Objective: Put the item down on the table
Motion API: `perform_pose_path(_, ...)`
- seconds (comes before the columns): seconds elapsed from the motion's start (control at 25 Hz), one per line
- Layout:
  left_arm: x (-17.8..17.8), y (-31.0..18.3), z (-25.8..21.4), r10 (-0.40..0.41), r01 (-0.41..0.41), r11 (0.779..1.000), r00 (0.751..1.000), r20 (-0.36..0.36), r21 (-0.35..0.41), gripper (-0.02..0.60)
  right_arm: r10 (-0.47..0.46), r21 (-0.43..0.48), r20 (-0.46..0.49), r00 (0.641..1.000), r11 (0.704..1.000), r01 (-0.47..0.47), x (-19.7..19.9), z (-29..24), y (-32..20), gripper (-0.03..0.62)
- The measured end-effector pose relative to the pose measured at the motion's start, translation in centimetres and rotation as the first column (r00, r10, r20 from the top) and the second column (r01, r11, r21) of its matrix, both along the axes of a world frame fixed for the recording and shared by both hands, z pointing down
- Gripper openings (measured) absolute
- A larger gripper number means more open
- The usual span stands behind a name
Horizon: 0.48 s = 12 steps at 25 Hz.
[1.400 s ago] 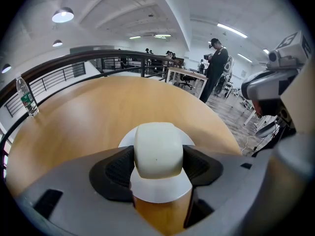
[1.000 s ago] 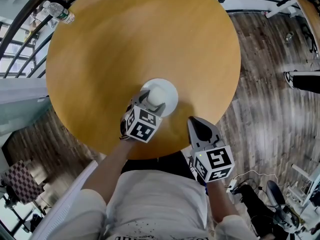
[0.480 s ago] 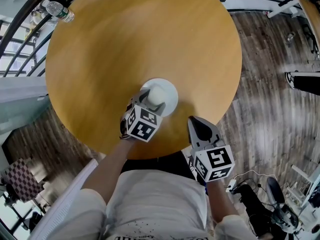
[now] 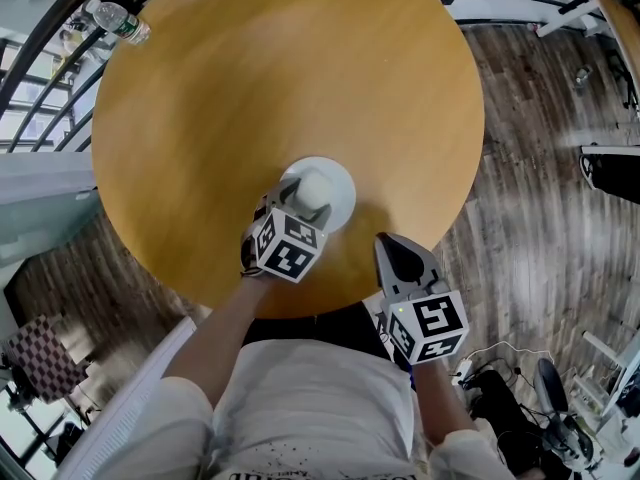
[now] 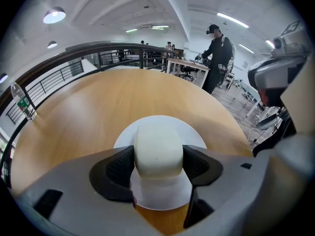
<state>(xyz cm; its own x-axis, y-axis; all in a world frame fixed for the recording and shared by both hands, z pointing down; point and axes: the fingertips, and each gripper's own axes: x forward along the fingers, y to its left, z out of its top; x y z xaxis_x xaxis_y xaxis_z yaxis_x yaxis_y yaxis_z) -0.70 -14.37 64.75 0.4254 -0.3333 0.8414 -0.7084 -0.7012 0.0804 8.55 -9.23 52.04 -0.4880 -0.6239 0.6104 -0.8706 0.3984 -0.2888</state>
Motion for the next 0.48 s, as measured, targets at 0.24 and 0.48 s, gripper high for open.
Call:
perform_pose_path(0.24,0.10,-0.06,0.21,0.001,0.000,1.000,1.000,0.011,-0.003,0.308,0.004,0.001,0.001,1.000,1.000,-0.004,0.22,0.02,0.08,0.025)
perform_pose_path(0.48,0.31,0.01,0.32,0.001,-0.001,1.000,1.000,0.025,-0.010,0.308,0.005,-0.001,0.003,1.000,1.000,-0.005,0.52,-0.02,0.28,0.025)
